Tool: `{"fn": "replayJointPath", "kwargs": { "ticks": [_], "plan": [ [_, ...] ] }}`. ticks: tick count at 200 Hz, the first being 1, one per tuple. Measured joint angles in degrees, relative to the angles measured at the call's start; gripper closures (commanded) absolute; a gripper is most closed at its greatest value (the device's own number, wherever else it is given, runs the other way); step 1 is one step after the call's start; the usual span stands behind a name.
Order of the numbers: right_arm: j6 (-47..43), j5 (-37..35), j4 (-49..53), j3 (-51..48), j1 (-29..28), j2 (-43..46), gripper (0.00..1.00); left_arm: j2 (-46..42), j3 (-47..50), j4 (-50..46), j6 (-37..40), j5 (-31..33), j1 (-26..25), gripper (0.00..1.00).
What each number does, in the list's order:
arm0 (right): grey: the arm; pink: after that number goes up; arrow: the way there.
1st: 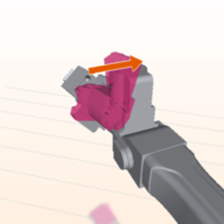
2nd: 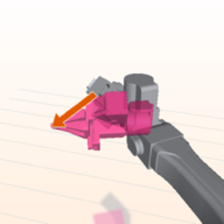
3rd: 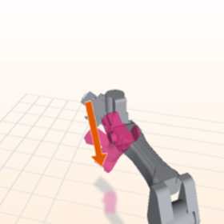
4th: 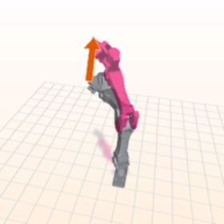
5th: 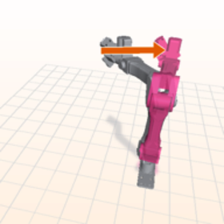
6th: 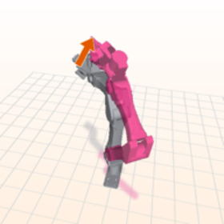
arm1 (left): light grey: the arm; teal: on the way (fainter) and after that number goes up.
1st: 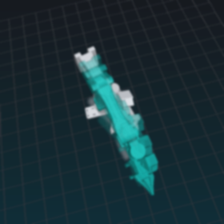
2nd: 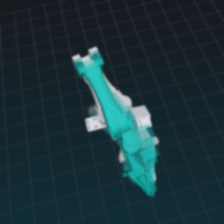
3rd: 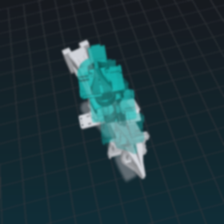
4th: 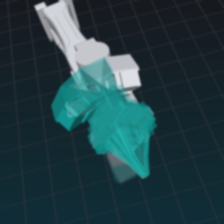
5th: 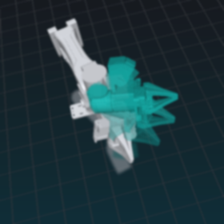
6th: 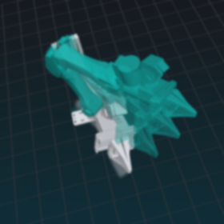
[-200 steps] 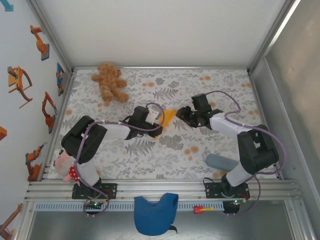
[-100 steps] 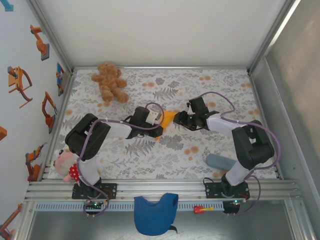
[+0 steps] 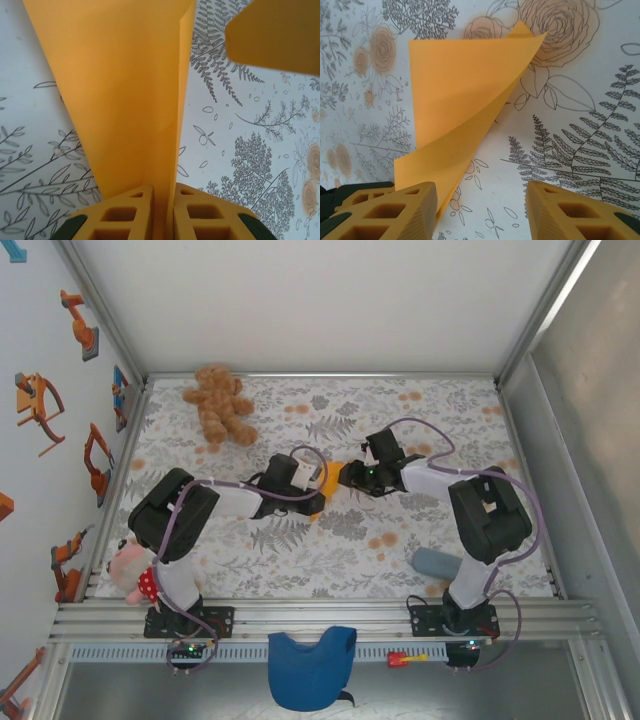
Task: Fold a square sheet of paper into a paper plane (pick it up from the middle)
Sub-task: Fold the wing for the fifth time at the center of the table.
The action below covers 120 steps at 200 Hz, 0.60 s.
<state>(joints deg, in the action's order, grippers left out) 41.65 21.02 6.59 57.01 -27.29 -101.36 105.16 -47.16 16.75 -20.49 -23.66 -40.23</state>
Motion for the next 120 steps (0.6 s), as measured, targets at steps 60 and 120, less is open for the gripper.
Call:
{"fn": "replayJointPath", "kwargs": {
  "ticks": [60,120],
  "plan": [
    [3.52,0.07,-4.37,-2.49,2.84,6.14,0.49,-6.88,4.7,1.57,3.17,4.13,-0.02,0.84],
    [0.81,5.46,-8.66,-3.93,2.91,3.76,0.43,-6.23,7.15,6.6,4.11,5.18,-0.02,0.85]
  ]
}}
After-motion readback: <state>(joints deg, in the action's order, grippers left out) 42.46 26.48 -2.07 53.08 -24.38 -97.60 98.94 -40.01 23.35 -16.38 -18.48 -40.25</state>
